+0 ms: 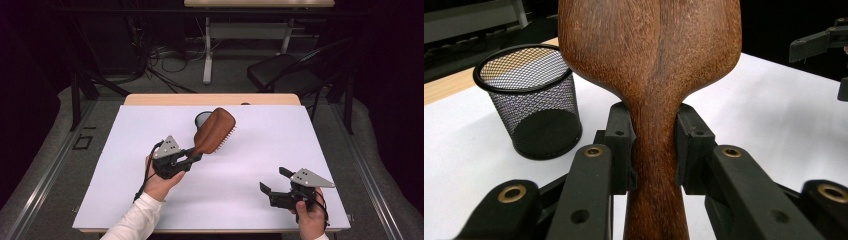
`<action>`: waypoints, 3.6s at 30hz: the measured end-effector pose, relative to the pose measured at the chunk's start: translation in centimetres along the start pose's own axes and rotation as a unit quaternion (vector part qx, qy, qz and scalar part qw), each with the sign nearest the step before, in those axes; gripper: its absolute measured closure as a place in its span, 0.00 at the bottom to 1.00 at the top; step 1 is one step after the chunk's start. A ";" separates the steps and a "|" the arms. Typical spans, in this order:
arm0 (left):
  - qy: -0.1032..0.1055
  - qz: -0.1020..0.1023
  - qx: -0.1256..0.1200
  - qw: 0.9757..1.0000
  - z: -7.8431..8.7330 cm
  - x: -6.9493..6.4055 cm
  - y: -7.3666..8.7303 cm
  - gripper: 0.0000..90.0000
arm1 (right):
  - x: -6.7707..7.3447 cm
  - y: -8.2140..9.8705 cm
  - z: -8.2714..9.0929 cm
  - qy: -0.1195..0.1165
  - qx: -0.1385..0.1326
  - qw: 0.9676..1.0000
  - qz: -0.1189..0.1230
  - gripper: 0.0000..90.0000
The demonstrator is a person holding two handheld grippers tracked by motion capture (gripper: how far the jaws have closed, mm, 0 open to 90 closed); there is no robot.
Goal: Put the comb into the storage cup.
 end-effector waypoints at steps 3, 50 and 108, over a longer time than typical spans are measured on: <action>-0.003 0.002 -0.002 1.000 0.1 0.1 -0.1 0.80 | 0.1 -0.5 -0.1 -0.004 0.001 1.000 0.002 0.13; -0.014 0.009 -0.012 1.000 0.4 0.7 -0.1 0.80 | 0.7 -9.3 -6.5 -0.041 0.036 0.998 0.006 0.13; 0.006 0.002 -0.005 1.000 -1.1 -1.1 1.0 0.80 | 4.1 -8.7 -7.3 -0.128 0.034 0.984 -0.120 0.09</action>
Point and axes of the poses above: each handheld gripper's, and its own axes: z roughly backward along the jaws, y roughly out of its underside, x roughly to its left, the point moved 6 cm from there along -z, roughly forward along the jaws, and after that the axes turned 3 degrees about -z, right-handed, at the moved point
